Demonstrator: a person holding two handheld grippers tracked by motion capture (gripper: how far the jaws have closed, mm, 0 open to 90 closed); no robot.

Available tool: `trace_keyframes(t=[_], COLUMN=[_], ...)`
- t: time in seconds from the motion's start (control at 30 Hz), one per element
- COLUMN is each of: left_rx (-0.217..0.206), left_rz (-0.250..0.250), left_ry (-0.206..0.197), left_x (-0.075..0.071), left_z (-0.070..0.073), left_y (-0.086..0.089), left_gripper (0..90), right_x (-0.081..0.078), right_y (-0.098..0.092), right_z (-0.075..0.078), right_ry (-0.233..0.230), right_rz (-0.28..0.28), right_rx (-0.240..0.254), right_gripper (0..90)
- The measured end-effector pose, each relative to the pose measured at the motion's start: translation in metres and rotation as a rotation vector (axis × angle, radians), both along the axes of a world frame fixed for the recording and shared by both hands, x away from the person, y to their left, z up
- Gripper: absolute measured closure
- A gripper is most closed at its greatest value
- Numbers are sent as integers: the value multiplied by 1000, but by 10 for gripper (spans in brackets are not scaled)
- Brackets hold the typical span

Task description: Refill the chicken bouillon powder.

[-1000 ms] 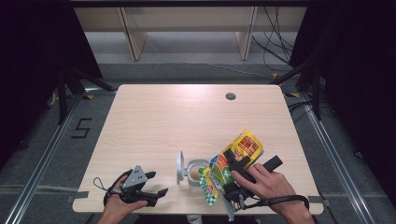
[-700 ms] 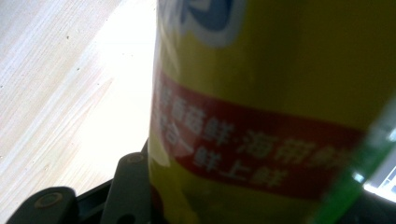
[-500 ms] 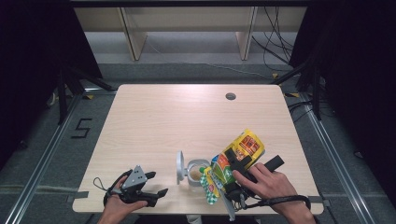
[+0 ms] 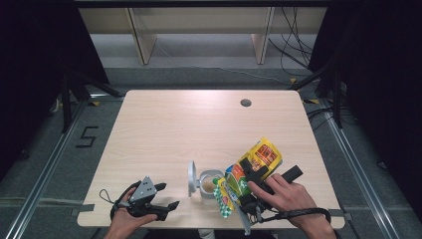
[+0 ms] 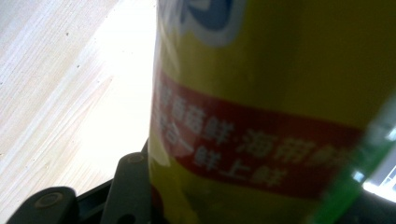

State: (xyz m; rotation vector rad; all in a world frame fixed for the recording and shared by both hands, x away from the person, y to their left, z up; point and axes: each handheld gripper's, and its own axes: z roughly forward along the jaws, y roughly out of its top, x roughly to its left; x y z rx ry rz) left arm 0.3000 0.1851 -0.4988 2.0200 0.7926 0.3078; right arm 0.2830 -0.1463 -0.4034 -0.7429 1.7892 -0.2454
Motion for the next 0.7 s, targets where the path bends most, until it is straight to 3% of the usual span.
trace_keyframes(t=[0.1, 0.23, 0.27, 0.3, 0.37, 0.4, 0.43, 0.5, 0.7], left_rx=[-6, 0, 27, 19, -6, 0, 25, -1, 17], left_rz=[-3, -3, -7, -4, -3, 0, -22, -10, -17], left_ry=[-4, -3, -7, -6, 0, -3, -17, -17, -17], left_x=[1, 1, 2, 2, 1, 1, 3, 2, 2], left_z=[1, 0, 1, 0, -1, 0, 1, 0, 0], left_y=[0, -1, 0, -1, -2, -2, 0, -1, 0], left_gripper=[222, 222, 222, 222, 222, 222, 222, 222, 222], right_x=[0, 0, 0, 1, 0, 1, 0, 0, 0], right_y=[0, 0, -1, -1, -1, 0, 0, 0, -1], right_z=[1, 0, 0, 1, -1, 1, 1, 1, -1], right_ry=[-7, 3, -9, -8, -11, -7, -15, -15, -12], right_rz=[21, -2, 4, 19, -4, 8, 12, 24, 10], right_rx=[-13, -1, 0, -17, -2, -28, -28, -19, 4], right_gripper=[558, 558, 558, 558, 558, 558, 558, 558, 558])
